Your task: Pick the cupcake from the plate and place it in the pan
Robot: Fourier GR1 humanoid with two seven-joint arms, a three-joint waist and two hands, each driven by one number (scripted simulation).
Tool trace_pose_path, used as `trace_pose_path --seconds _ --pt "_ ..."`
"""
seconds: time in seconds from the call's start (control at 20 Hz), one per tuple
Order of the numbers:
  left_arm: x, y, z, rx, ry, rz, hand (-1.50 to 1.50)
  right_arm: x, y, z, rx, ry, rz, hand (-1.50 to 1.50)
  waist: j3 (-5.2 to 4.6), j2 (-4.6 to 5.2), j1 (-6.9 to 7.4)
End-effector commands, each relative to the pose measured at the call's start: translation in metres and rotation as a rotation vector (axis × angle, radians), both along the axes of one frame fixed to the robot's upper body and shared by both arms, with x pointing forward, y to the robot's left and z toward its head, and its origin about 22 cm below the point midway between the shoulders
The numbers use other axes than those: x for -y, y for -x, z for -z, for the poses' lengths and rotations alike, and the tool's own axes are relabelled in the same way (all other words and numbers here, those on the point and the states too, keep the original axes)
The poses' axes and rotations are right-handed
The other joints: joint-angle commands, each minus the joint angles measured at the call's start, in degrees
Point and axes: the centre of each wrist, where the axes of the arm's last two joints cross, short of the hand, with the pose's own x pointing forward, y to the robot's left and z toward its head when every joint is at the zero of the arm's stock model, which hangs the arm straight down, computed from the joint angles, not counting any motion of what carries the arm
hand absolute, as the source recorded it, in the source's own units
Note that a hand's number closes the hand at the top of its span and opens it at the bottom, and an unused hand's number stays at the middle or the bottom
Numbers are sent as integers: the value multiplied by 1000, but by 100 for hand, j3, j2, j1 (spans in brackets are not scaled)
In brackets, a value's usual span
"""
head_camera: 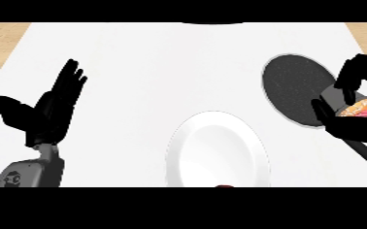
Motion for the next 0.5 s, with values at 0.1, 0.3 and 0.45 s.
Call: trace_pose_path --seconds 0.1,0.3,0.45 --pt "6 9 5 2 -2 18 0 61 -53 14 6 -62 40 150 0 5 47" --pt "-4 5 -11 3 4 -9 0 70 -80 38 -7 -69 -25 150 -1 1 48" --pt "10 -2 4 -8 -5 9 0 85 -97 55 -52 -68 -72 150 -2 6 35"
